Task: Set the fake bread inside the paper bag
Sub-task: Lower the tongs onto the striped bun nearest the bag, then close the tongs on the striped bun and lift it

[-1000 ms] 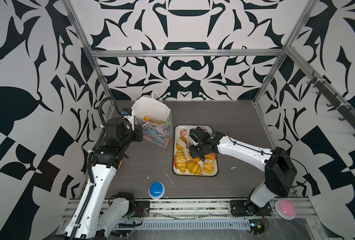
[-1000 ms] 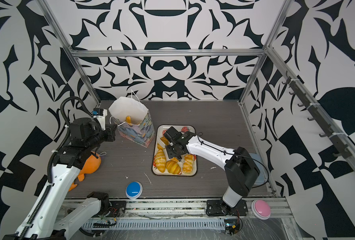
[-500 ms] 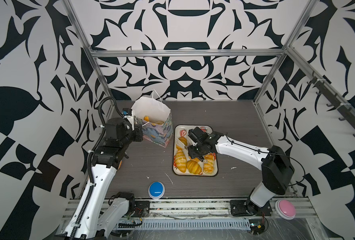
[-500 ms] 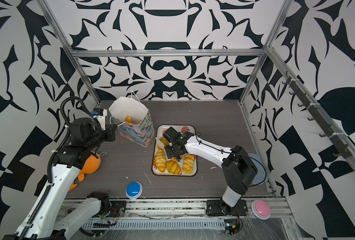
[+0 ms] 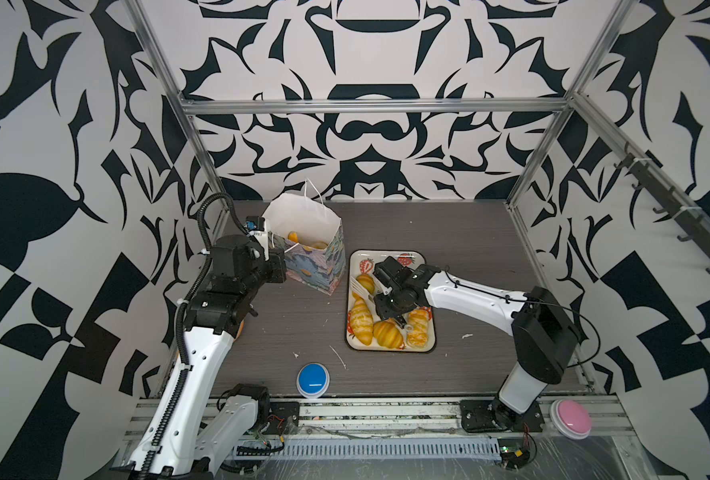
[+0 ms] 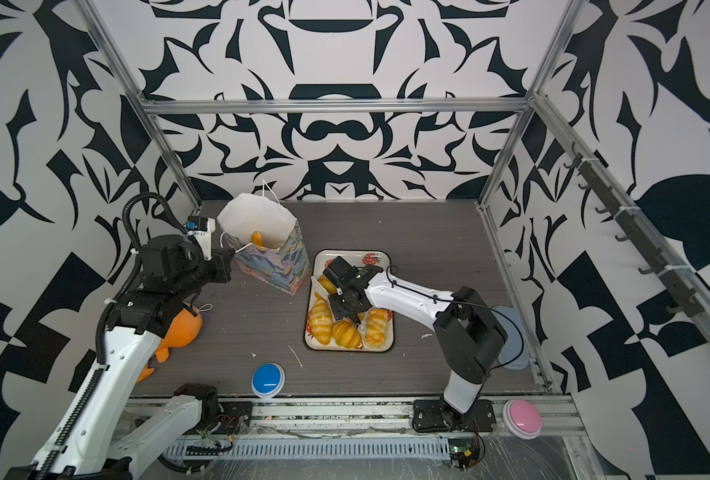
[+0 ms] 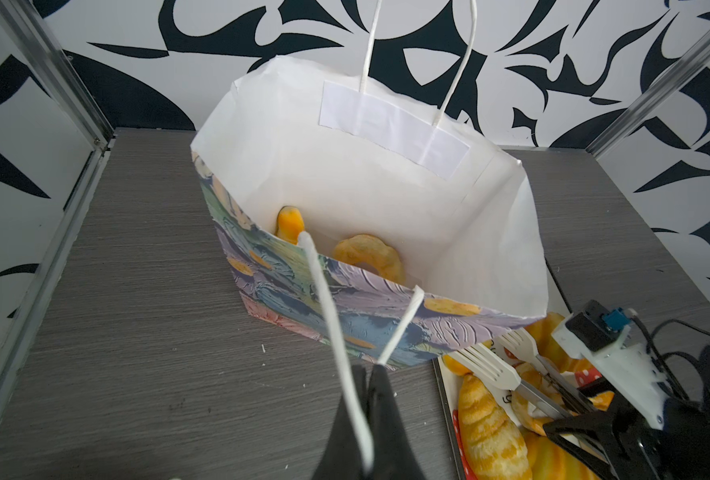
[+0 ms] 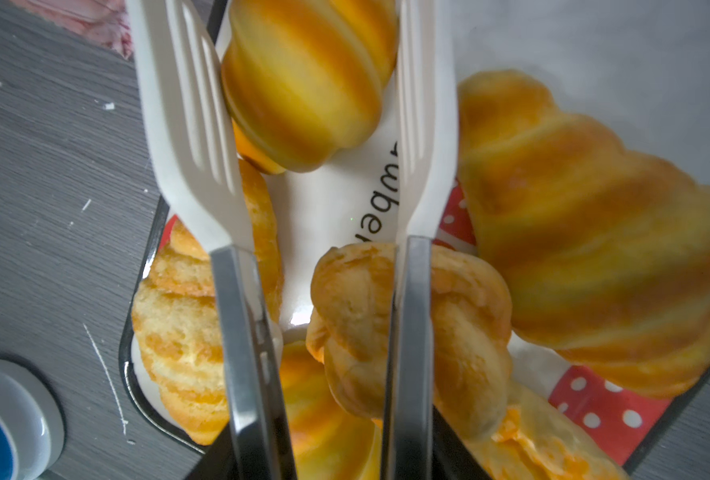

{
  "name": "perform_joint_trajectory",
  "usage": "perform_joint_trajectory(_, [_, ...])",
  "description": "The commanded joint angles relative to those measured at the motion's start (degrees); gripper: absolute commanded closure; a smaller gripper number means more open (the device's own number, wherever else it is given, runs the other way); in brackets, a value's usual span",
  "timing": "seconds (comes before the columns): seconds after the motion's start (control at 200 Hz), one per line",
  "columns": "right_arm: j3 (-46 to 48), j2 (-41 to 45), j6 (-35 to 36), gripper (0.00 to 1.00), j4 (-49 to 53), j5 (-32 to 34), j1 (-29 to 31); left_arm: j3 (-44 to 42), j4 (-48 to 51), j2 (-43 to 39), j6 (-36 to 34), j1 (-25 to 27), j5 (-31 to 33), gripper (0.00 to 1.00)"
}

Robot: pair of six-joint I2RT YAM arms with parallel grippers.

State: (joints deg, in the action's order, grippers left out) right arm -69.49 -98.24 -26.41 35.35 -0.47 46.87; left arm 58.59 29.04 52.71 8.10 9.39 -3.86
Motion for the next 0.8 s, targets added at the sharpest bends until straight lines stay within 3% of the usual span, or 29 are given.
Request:
perform_joint_trajectory(0.0, [-2.5,1.2,1.1,0.52,-0.1,0.4,0.0,1.4,1.7,0.0,0.5,0.1,-0.5,1.00])
perform_joint_trajectory(0.18, [-1.3,3.7,1.1,0.58,-0.2,1.2,0.0,1.4,1.6,0.0,0.5,0.1,-0.5,1.00])
perform_joint_trajectory(0.795, [-3.2,10.2,1.7,0.64,2.3,4.7,-0.9,1.5,1.5,-0.2,0.6,0.2,-0.6,0.99])
